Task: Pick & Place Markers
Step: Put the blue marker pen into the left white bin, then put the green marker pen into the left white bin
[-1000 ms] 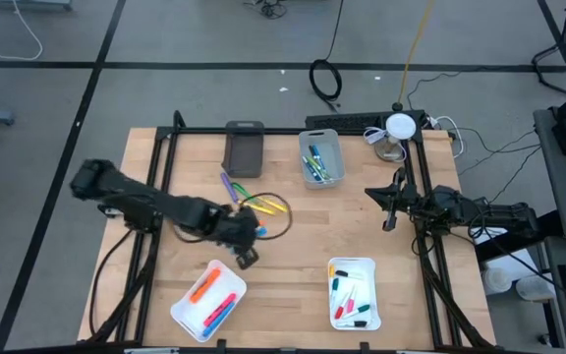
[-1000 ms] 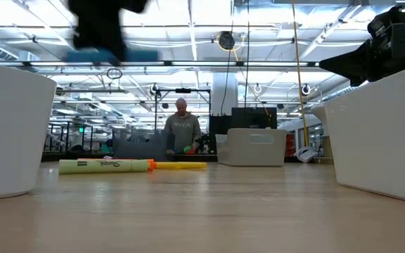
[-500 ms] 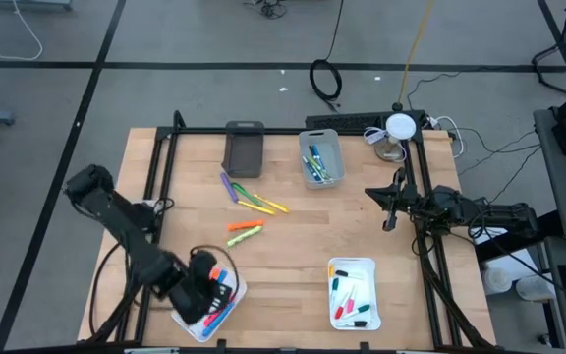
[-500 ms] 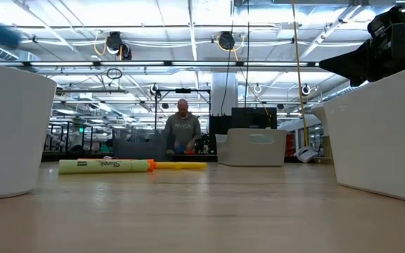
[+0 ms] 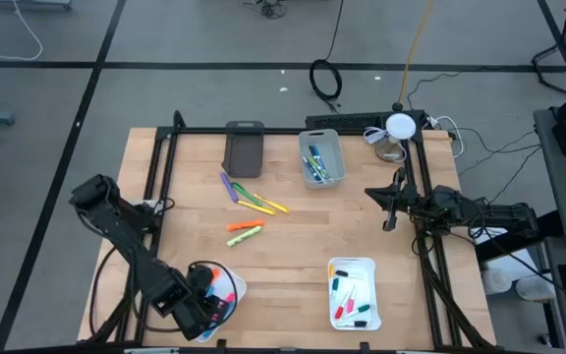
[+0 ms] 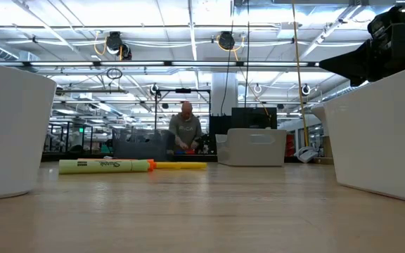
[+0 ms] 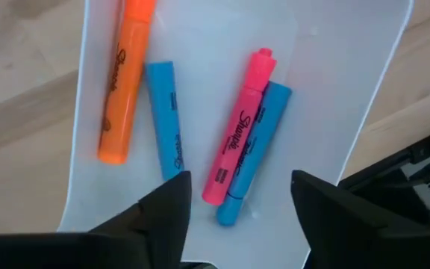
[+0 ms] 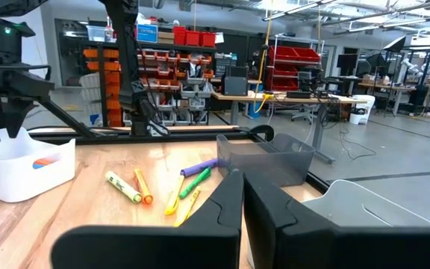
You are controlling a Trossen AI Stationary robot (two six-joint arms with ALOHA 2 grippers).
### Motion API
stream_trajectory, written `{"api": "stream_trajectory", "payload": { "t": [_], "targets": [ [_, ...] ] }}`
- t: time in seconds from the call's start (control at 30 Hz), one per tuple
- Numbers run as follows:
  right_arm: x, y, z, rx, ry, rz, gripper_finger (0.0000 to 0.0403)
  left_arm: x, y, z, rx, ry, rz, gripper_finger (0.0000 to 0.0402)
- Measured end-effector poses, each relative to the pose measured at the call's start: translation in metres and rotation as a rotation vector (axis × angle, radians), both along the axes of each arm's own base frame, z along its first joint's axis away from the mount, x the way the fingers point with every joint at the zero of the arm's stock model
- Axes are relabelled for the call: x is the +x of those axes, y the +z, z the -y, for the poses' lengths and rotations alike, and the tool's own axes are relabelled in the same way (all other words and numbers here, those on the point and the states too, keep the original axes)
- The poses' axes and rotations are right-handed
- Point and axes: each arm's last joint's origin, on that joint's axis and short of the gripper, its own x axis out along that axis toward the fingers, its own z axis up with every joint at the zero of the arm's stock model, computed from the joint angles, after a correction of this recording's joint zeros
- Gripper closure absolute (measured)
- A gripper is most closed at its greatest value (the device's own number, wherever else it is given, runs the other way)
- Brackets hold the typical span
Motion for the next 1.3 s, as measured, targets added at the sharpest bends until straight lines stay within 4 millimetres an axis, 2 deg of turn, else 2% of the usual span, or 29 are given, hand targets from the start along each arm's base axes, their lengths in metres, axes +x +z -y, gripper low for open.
{"api": "stream_trajectory", "payload": {
  "t": [0.2,0.33,0.5,0.7,0.87,1.03,1.17,1.3],
  "targets": [
    [0.0,0.0,0.0,0.0,0.0,0.0,0.0403,0.004,0.0,-0.005,0.031,-0.092,0.007,0.0151],
    [0.0,0.0,0.0,0.0,0.0,0.0,0.0403,0.012,0.001,-0.017,0.075,-0.184,0.01,0.0156],
    [0.0,0.0,0.0,0.0,0.0,0.0,0.0403,0.033,0.008,-0.049,0.166,-0.302,0.052,0.0174],
    [0.0,0.0,0.0,0.0,0.0,0.0,0.0403,0.056,0.019,-0.097,0.246,-0.445,0.098,0.0195],
    [0.0,0.0,0.0,0.0,0.0,0.0,0.0403,0.072,0.021,-0.135,0.354,-0.574,0.097,0.0207],
    [0.0,0.0,0.0,0.0,0.0,0.0,0.0403,0.08,0.021,-0.164,0.464,-0.63,0.071,0.0214],
    [0.0,0.0,0.0,0.0,0.0,0.0,0.0403,0.084,0.02,-0.182,0.474,-0.633,0.056,0.0215],
    [0.0,0.0,0.0,0.0,0.0,0.0,0.0403,0.082,0.003,-0.195,0.432,-0.609,0.042,0.0215]
  ]
}}
